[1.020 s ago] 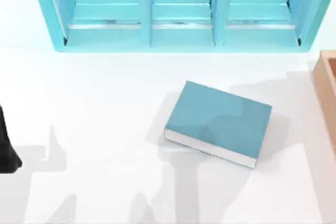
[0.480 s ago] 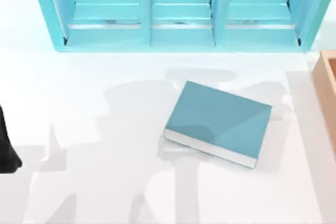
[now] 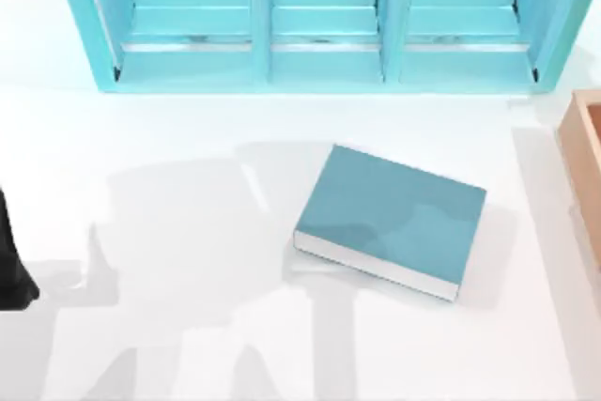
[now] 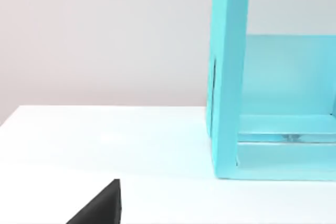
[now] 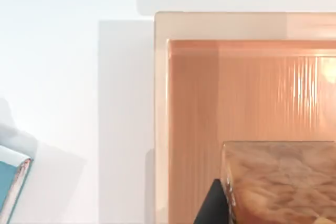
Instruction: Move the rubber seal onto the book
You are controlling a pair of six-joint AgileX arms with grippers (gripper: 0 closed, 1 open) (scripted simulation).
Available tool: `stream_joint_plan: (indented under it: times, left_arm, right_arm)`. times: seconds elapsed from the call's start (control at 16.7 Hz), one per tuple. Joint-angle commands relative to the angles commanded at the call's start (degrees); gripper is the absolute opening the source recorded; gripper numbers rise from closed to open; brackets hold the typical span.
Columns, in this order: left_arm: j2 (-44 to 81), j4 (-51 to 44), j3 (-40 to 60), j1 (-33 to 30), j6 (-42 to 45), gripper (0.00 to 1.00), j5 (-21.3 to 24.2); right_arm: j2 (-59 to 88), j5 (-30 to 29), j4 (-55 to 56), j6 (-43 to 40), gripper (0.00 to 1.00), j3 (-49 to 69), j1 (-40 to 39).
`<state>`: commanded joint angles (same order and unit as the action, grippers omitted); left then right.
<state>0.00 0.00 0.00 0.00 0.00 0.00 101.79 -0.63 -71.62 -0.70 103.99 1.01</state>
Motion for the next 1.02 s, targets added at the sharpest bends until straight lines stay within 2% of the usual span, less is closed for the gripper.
stream_joint_plan:
  times: [0.42, 0.84, 1.02]
  left_arm:
    - [0.0, 0.0, 0.0, 0.0, 0.0, 1.0, 0.0]
    - [0.0, 0.0, 0.0, 0.0, 0.0, 1.0, 0.0]
    - [0.0, 0.0, 0.0, 0.0, 0.0, 1.0, 0.0]
  right_arm:
    - [2.15, 0.36, -9.72, 9.42, 0.0, -7.36, -8.88]
    - [2.47, 0.51, -9.95, 9.97, 0.0, -7.47, -9.06]
    - [5.35, 0.62, -8.53, 13.2, 0.0, -5.72, -12.15]
